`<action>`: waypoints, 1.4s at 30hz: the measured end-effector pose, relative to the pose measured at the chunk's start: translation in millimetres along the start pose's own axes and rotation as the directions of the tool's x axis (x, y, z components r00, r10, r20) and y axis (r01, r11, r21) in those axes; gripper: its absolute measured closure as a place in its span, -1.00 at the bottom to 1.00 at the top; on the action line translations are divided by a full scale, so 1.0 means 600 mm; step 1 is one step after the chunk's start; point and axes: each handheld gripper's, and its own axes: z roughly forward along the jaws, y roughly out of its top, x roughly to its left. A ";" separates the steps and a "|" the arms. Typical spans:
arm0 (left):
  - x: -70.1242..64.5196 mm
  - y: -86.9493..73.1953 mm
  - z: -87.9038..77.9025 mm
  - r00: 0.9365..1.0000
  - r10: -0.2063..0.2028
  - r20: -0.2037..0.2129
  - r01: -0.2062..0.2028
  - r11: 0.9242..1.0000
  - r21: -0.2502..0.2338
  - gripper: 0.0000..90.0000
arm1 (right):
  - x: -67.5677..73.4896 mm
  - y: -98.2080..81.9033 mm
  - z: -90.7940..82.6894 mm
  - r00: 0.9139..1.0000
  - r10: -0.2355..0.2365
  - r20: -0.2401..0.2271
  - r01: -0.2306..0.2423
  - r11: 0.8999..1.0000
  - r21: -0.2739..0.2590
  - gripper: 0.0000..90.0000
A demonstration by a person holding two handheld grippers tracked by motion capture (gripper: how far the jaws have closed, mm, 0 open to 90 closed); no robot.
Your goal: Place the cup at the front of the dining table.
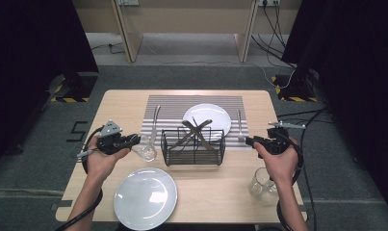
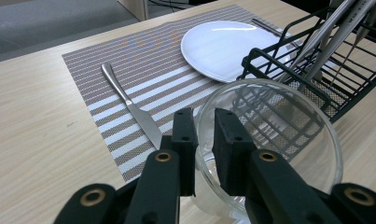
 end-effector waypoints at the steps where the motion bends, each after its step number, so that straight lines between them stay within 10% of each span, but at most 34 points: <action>1: 0.000 0.000 0.001 1.000 -0.001 -0.001 0.001 1.000 -0.001 0.75 | 0.000 0.000 0.000 1.000 0.000 0.000 0.000 1.000 0.000 0.32; 42: 0.004 0.017 0.021 1.000 0.006 -0.007 -0.006 1.000 -0.013 0.75 | -0.003 0.001 -0.002 1.000 0.007 -0.002 -0.007 1.000 -0.009 0.32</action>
